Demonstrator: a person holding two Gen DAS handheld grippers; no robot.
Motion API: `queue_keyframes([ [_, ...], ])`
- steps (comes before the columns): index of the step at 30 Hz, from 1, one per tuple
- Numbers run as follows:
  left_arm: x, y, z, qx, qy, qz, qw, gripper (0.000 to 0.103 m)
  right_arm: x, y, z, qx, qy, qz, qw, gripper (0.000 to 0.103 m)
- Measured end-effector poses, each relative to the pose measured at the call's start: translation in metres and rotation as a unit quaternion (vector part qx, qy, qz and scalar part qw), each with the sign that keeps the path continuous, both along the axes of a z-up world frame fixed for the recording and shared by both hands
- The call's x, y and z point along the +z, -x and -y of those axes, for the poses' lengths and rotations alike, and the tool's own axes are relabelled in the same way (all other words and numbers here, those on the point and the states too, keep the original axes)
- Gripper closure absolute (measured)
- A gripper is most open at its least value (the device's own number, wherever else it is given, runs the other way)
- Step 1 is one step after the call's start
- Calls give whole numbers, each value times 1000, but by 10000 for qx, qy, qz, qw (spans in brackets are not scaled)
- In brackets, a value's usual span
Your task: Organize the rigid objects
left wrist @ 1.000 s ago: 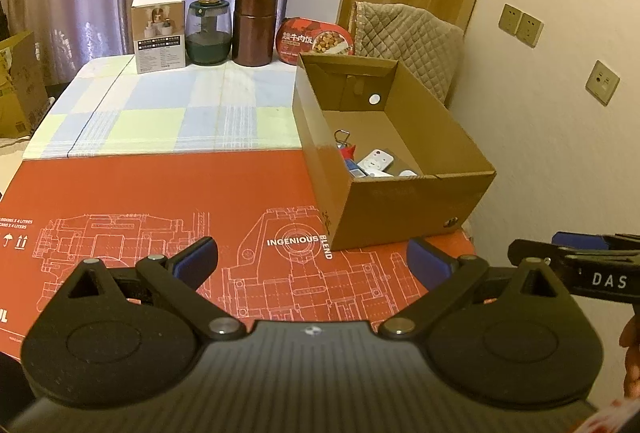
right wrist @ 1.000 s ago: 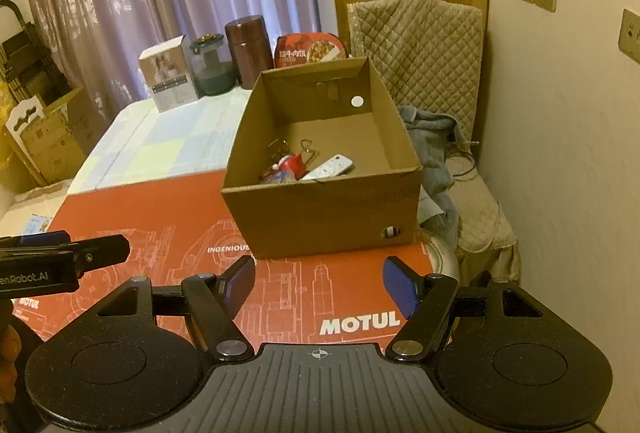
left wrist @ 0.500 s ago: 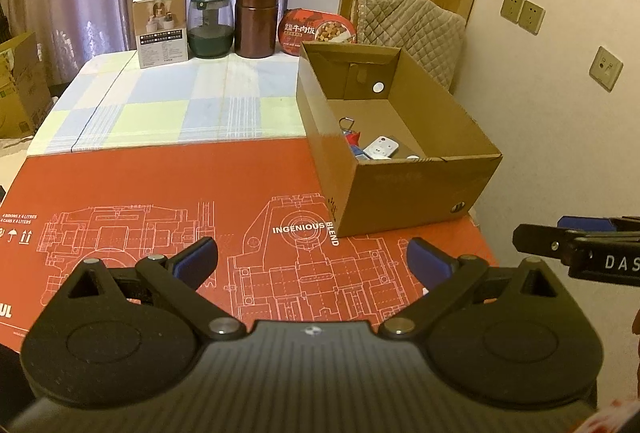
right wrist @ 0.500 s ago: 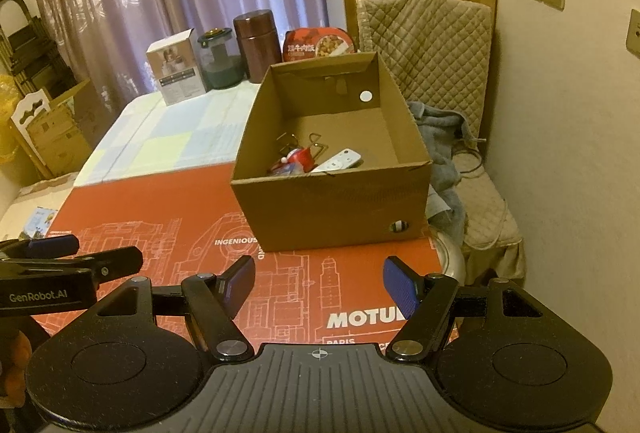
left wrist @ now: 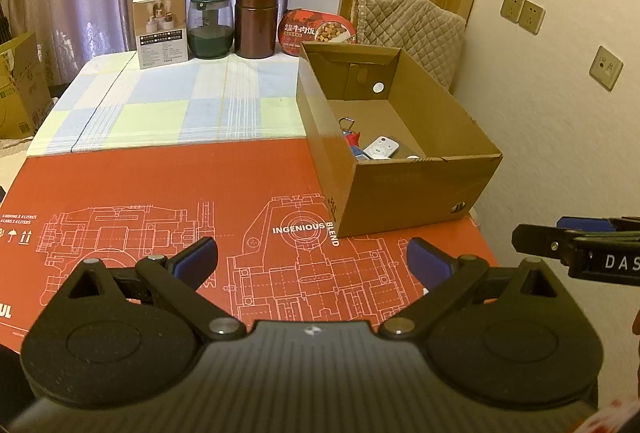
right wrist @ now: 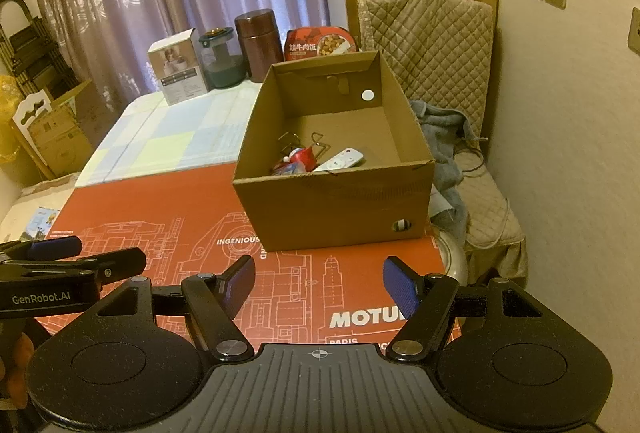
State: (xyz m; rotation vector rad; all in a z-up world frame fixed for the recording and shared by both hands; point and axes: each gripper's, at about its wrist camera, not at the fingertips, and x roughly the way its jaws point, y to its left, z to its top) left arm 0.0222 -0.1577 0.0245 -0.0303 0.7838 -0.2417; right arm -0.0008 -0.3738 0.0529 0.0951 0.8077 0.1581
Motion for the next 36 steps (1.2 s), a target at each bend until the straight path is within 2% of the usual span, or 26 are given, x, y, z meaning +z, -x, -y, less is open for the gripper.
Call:
queue_keyframes([
  [36, 2, 3, 1, 53, 96, 81, 9999, 2, 1, 0, 1, -6, -27, 14, 10000, 35],
])
